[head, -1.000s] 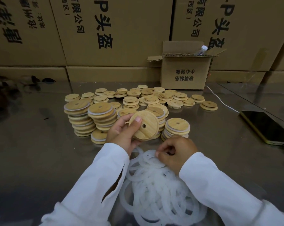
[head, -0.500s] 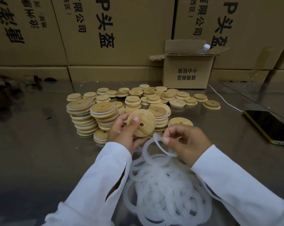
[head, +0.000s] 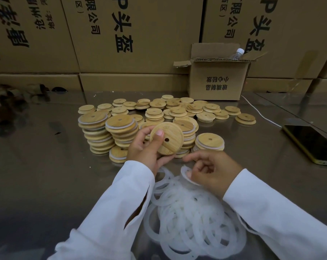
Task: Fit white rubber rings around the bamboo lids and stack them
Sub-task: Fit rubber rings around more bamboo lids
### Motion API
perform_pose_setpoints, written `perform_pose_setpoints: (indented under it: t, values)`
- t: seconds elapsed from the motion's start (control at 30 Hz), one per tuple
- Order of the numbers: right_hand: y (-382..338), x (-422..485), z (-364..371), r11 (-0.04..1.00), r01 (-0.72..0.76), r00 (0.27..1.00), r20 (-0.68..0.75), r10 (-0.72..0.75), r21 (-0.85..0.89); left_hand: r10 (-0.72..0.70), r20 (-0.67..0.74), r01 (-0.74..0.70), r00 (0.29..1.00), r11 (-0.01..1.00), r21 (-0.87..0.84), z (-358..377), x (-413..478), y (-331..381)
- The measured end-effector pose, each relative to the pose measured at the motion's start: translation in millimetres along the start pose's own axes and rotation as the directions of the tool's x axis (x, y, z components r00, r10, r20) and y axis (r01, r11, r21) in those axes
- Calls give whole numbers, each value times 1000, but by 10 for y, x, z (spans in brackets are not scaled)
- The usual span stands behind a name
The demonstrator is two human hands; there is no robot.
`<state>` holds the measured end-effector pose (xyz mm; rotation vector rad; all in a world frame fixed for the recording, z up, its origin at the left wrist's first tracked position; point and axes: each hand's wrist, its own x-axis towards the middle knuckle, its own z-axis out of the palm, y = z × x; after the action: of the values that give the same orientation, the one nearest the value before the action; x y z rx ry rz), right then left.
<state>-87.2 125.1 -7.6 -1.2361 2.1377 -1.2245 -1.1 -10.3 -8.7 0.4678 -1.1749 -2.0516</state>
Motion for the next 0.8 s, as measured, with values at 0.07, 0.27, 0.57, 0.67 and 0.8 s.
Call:
perform_pose_setpoints:
  t: [0.07, 0.27, 0.57, 0.67, 0.8]
  values:
    - [46, 24, 22, 992, -22, 998, 61, 30, -125, -1, 6, 1, 1000, 1000, -1, 0, -1, -2]
    - [36, 11, 7, 966, -2, 999, 46, 14, -259, -5, 15, 5, 1000, 1000, 0, -1, -2, 1]
    - [-78, -20, -88, 990, 94, 982, -153, -110, -106, -14, 23, 13, 1000, 1000, 10, -9, -7, 11]
    - [-120, -10, -142, 978, 124, 975, -203, -89, 169, -9, 23, 9, 1000, 1000, 5, -9, -16, 20]
    - [-180, -36, -184, 893, 176, 974, -207, -95, 415, -31, 61, 28, 998, 998, 58, 9, -39, 8]
